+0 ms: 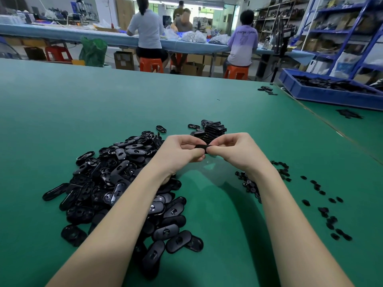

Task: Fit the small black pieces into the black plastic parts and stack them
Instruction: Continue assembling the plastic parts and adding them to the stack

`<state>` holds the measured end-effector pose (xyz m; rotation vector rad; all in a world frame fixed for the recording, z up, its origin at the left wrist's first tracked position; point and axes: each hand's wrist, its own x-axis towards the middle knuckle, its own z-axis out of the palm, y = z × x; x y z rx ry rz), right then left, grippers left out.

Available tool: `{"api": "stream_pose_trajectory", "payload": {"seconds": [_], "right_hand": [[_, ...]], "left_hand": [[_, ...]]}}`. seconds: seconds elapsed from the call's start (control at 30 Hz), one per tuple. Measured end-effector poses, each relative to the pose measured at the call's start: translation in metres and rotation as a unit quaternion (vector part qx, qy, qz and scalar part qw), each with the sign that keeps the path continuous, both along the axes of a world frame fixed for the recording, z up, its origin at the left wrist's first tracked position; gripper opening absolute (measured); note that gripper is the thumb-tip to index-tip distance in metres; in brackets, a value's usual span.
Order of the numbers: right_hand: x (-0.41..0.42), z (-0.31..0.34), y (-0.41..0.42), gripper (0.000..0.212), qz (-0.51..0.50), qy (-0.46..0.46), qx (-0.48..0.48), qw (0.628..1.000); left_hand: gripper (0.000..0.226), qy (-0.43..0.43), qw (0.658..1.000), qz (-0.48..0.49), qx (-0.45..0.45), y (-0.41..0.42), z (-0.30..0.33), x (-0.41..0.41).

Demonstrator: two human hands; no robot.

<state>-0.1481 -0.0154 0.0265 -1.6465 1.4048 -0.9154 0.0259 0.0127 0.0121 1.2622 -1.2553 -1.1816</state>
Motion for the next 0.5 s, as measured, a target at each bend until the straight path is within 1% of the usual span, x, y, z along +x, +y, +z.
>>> {"api": "stream_pose_trajectory", "payload": {"seconds": [0.13, 0.37, 0.5], "right_hand": [[0.002, -0.002, 0.0, 0.008, 0.003, 0.001, -0.01, 1.0], [0.001, -0.011, -0.002, 0.011, 0.015, -0.003, -0.023, 1.0], [0.004, -0.016, -0.002, 0.012, 0.013, -0.001, -0.039, 0.999]], "left_hand": [[0.014, 0.007, 1.0, -0.004, -0.003, 0.0, 0.0, 0.002], [0.011, -0.037, 0.999, -0.024, 0.003, -0.001, -0.001, 0.002], [0.011, -0.063, 0.998, -0.017, 0.002, -0.002, -0.003, 0.003]]}}
